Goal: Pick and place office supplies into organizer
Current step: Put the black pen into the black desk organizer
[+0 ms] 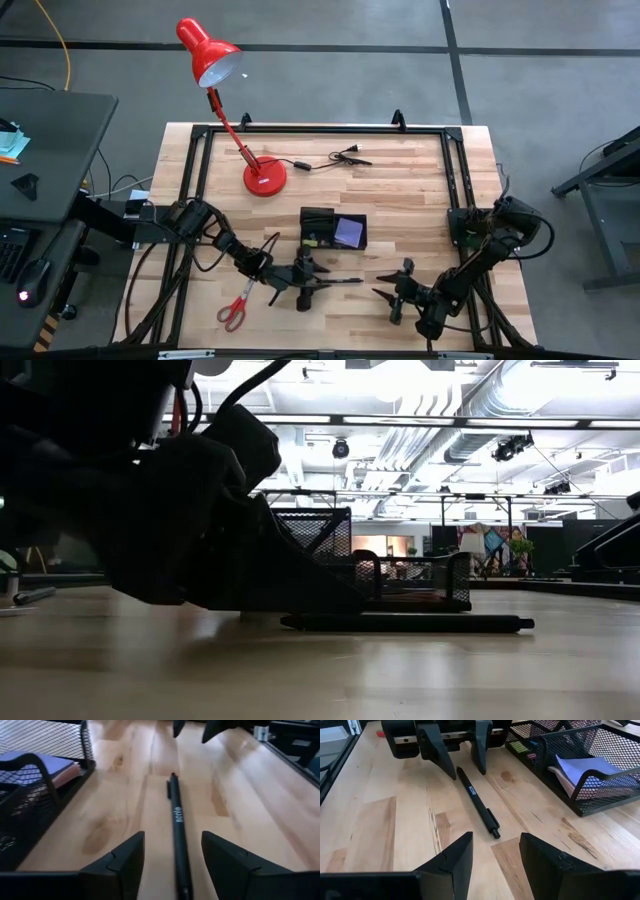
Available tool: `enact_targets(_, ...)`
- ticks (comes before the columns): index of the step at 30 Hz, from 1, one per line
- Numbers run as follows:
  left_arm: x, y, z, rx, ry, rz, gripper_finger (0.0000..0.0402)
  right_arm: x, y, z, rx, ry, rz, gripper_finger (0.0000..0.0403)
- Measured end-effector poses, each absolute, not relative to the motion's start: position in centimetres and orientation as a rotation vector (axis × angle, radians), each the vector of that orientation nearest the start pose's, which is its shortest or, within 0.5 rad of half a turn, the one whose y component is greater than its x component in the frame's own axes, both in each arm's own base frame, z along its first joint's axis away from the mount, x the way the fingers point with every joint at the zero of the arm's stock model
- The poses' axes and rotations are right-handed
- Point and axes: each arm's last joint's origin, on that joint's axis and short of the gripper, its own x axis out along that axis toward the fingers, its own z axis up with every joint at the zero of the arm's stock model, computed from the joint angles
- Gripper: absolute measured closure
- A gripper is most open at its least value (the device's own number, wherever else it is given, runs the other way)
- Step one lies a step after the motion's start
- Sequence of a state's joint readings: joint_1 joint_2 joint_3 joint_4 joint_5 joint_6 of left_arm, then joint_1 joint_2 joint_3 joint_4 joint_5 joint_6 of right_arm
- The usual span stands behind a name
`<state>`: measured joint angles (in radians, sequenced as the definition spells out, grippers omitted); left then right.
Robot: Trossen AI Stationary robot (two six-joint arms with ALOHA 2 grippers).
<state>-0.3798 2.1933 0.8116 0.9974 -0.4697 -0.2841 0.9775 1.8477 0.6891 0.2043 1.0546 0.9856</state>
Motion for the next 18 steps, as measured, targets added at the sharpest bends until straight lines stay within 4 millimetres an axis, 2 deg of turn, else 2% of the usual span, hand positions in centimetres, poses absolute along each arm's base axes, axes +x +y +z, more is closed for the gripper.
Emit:
enact_targets(5, 34.4, -12.3, 5.3, -0.100, 0.337, 0.160, 0.0226, 18.5, 22.9, 9.0, 0.151, 0.397, -0.293, 0.0249)
enact_targets(14, 34.3, -12.1, 3.4, -0.090, 0.339, 0.207, 0.0259, 18.4, 22.8, 9.0, 0.148, 0.390, -0.300, 0.0249)
enact_targets(18, 34.2, -12.1, 3.2, -0.090, 0.341, 0.203, 0.0276, 18.5, 22.8, 9.0, 0.148, 0.390, -0.301, 0.0249)
